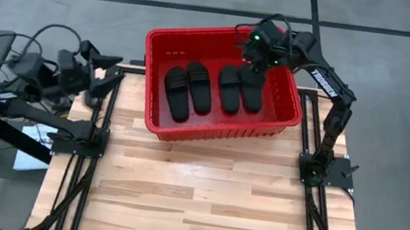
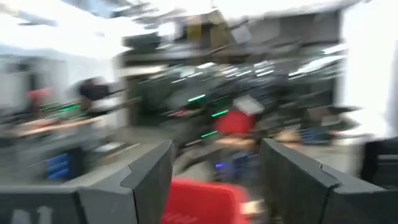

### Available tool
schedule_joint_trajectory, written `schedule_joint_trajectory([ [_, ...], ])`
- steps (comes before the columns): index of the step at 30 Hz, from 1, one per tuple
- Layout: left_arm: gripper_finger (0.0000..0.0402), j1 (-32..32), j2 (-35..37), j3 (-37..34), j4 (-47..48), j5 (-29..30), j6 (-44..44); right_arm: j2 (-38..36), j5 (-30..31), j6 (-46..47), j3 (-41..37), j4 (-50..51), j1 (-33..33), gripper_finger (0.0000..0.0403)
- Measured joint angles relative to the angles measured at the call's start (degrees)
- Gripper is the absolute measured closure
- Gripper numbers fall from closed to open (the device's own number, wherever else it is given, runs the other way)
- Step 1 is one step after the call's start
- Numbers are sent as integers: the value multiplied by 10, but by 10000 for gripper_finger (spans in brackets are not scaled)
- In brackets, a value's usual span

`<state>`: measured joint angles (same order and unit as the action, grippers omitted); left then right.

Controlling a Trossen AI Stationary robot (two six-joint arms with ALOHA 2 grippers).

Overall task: Pick and place slides into bin
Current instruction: Return to Home Position

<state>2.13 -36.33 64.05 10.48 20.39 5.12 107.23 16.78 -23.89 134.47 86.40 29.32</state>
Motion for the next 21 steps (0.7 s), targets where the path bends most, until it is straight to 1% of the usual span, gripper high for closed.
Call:
schedule_joint_trajectory([
  [3,168,0,-25,0,-3,129,31,-5,0,19,0,35,0,265],
  [5,168,-1,-44,0,-8,211,67,-5,-1,31,0,36,-1,266],
  [6,168,-2,-52,0,-13,242,88,-5,-2,39,0,36,-1,266],
  [7,168,-5,-61,0,-13,265,114,-5,-2,44,0,37,-1,266],
  [9,168,-15,-82,0,-17,284,156,-5,-3,43,0,36,-1,266],
  [11,168,-31,-103,0,-21,289,178,-5,-4,41,0,36,-1,265],
  [13,168,-51,-125,1,-20,289,182,-5,-4,35,0,36,-1,266],
  [16,168,-90,-166,36,37,280,149,-5,-30,30,0,36,-1,270],
  [17,168,-105,-181,55,69,262,127,-4,-47,30,0,36,-1,273],
  [18,168,-120,-196,78,109,231,103,-4,-65,30,0,36,-1,275],
  [21,168,-172,-256,155,221,92,35,-4,-103,29,0,36,-1,282],
])
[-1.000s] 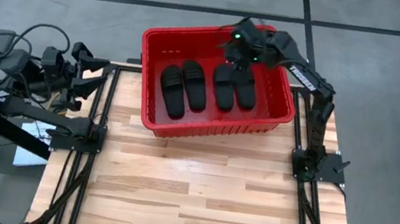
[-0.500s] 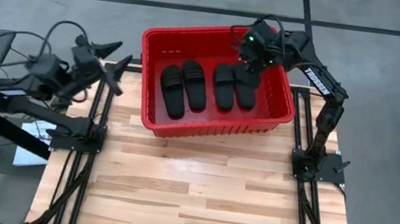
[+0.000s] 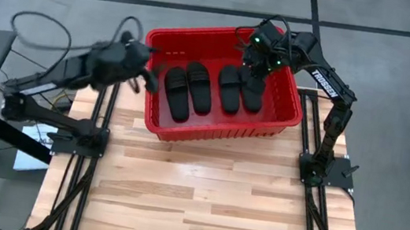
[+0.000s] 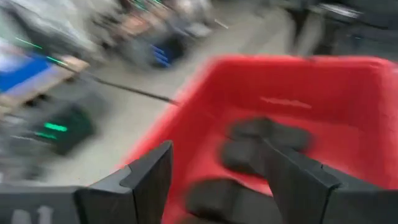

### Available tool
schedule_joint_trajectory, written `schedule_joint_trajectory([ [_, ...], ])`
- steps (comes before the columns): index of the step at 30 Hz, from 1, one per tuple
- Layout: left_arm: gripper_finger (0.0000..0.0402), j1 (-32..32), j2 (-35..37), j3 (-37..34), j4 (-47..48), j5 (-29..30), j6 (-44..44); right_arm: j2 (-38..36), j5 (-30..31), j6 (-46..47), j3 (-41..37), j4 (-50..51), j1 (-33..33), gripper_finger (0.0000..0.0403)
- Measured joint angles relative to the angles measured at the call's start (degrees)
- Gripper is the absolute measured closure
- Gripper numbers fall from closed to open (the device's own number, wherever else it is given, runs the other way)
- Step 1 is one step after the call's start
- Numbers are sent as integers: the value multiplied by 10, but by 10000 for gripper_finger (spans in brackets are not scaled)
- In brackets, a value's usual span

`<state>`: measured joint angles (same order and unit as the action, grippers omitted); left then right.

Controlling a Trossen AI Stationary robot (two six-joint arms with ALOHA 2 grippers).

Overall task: Pick and place slides into bin
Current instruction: Return to Home Position

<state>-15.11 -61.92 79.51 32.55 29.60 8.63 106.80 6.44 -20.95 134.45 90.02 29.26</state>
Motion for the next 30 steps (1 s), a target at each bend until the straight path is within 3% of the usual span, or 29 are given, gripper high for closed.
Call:
schedule_joint_trajectory([
  [3,168,-44,-62,80,93,-119,-39,0,-8,0,0,0,0,285],
  [5,168,-65,-105,127,144,-160,-43,0,-16,0,0,0,0,286],
  [11,168,-98,-215,218,227,-180,-41,1,-55,0,0,0,1,286],
  [17,168,-118,-295,261,276,-248,-37,1,-94,0,-10,1,2,286],
  [30,168,-145,-298,263,258,-246,-51,2,-115,-2,-88,-18,47,286],
])
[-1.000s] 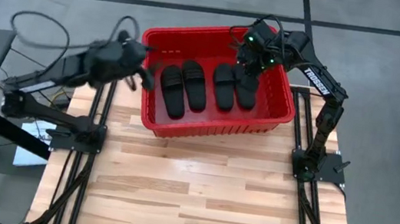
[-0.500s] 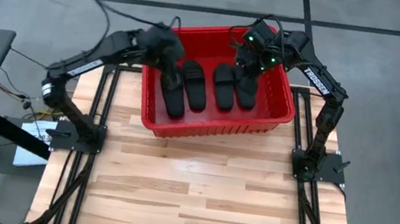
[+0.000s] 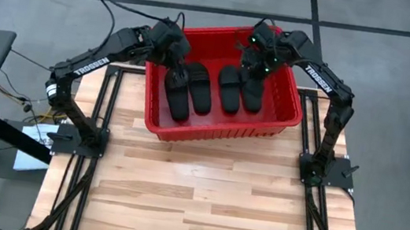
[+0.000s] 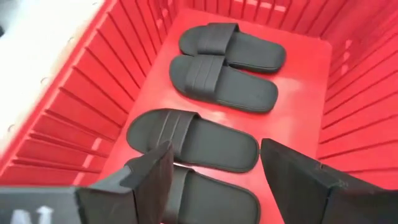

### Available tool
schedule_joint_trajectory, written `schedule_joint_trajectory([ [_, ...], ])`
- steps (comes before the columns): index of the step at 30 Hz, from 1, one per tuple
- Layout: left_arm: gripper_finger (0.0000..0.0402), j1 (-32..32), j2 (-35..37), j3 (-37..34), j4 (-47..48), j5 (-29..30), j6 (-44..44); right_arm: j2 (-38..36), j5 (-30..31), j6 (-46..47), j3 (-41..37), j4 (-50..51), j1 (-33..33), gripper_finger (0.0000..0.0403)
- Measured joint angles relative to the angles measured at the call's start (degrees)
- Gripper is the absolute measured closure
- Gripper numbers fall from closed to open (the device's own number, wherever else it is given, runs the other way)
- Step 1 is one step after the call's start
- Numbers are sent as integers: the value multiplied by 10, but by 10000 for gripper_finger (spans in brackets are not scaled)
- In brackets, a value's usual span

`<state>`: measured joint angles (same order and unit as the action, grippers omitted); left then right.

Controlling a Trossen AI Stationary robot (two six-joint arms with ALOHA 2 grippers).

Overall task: Pick and place slides into bin
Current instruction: Return to Home Position

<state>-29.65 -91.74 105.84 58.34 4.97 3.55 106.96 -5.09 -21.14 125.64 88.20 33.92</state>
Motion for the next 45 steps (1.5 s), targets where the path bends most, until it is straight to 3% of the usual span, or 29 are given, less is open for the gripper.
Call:
schedule_joint_trajectory([
  [8,168,0,3,-1,-9,40,-35,-22,-124,7,-5,-40,26,286],
  [13,168,2,43,-1,-49,99,-58,-78,-138,1,-5,-62,26,286],
  [20,168,23,119,-1,-124,80,-53,-159,-245,2,-4,-116,45,286],
  [24,168,63,155,-7,-148,104,-44,-183,-258,20,-5,-134,40,286],
  [29,168,141,226,-101,-228,199,-51,-212,-245,66,-25,-167,20,292],
  [37,168,286,350,-318,-413,302,-78,-364,-131,190,-268,-386,-61,305],
  [45,168,435,377,-443,-540,429,-57,-540,-39,309,-578,-623,-188,305],
])
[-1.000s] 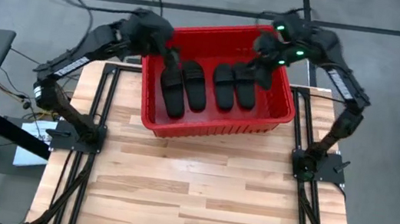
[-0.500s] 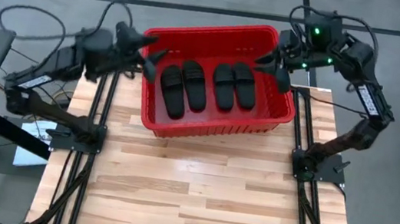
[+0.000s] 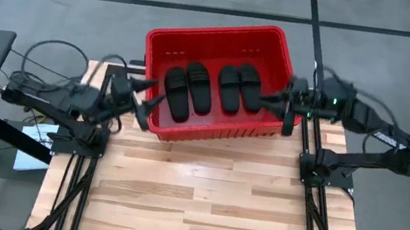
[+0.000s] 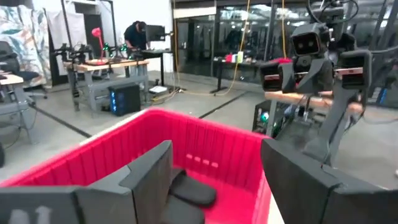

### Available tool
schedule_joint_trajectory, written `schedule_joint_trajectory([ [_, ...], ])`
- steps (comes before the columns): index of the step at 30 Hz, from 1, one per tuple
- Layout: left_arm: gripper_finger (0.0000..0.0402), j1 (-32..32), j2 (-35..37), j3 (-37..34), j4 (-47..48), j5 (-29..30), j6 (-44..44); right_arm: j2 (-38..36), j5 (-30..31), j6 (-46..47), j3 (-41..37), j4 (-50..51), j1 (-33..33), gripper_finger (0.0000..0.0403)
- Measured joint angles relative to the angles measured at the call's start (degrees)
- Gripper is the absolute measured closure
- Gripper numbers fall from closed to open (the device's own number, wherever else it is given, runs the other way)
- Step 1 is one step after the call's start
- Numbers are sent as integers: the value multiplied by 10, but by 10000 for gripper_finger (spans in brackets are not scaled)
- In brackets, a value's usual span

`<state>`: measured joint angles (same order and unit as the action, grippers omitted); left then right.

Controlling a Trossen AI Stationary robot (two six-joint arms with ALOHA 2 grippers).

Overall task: Pick and place slides into bin
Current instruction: Return to Home Position

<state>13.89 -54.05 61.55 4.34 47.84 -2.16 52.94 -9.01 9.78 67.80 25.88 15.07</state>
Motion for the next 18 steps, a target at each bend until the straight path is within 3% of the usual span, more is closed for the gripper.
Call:
schedule_joint_trajectory([
  [5,168,72,-15,-39,6,55,-32,-49,60,36,-112,-14,-74,305],
  [10,168,120,-16,-69,19,-7,-60,-58,66,52,-163,-12,-138,305],
  [14,168,146,-16,-74,15,-66,-45,-58,126,17,-168,-64,-197,305],
  [18,168,160,-15,-74,-17,-70,9,-72,172,-19,-168,-148,-241,305],
])
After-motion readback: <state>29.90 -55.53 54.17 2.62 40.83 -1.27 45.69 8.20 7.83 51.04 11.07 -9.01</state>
